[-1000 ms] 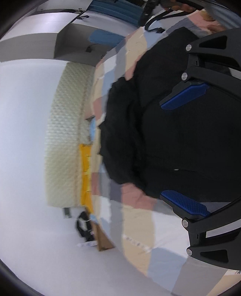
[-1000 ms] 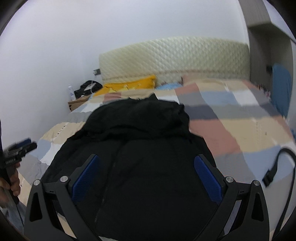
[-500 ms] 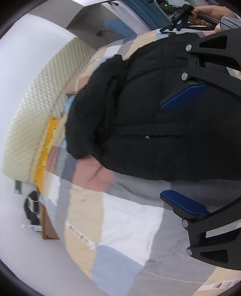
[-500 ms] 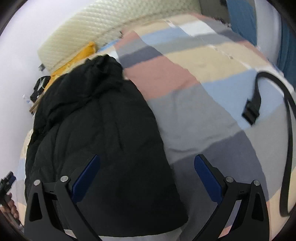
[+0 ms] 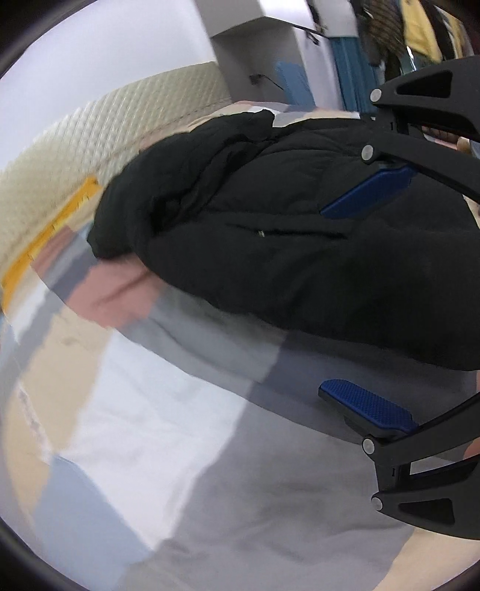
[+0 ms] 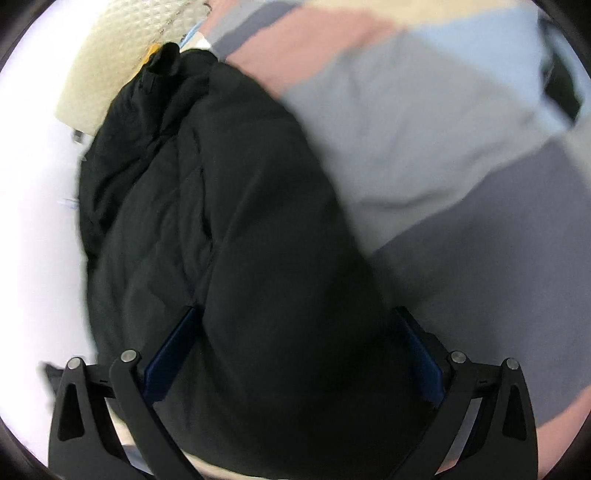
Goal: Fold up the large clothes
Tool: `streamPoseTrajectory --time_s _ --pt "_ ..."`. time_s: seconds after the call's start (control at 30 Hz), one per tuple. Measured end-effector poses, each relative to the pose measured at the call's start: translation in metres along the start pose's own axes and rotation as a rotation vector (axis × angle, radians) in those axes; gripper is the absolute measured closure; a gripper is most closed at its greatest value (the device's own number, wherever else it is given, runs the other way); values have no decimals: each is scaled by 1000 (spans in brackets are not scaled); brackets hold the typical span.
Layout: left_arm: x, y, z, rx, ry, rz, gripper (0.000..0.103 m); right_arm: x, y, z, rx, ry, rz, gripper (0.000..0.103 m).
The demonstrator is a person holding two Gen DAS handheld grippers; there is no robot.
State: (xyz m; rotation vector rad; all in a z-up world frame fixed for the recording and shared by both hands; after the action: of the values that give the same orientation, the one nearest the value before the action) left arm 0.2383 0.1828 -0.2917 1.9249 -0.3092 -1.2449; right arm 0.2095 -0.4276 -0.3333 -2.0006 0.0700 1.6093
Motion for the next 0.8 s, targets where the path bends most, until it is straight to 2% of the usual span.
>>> streamPoseTrajectory --time_s 0.07,0.2,0.23,0.3,0.47,0.53,0.63,0.8 --pt "5 -4 3 -26 -26 14 15 2 -7 4 -36 -10 4 1" --pt "10 -6 8 -50 -73 32 15 -2 -31 8 -142 -4 -42 1" --pt "11 -5 9 -44 -76 28 15 -5 -36 10 -161 -1 -58 5" --pt "14 0 11 -21 -91 13 15 -7 -49 13 -208 9 -74 22" --pt "24 -5 14 6 -133 -47 15 -12 -68 19 -296 46 -19 66" --pt "24 -8 15 10 -132 -67 15 -23 -72 21 -309 94 -18 76" --pt "22 -9 17 33 -134 -100 15 -37 -82 21 -331 159 -17 79" --pt "31 -16 21 21 -161 -121 14 -30 -79 12 -286 142 -28 76"
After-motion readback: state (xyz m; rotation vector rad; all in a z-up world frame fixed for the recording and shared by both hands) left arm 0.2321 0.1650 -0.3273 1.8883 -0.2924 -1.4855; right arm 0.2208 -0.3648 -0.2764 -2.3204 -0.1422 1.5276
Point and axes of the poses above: each gripper's, at about its wrist camera, not at the fingertips, and x roughly the way its jaws point, y to its right, z to its underside, the point moved 4 cm from there along x, roughly the way its jaws point, and after that the axes turned 11 degrees about z, right-handed, at the moved point
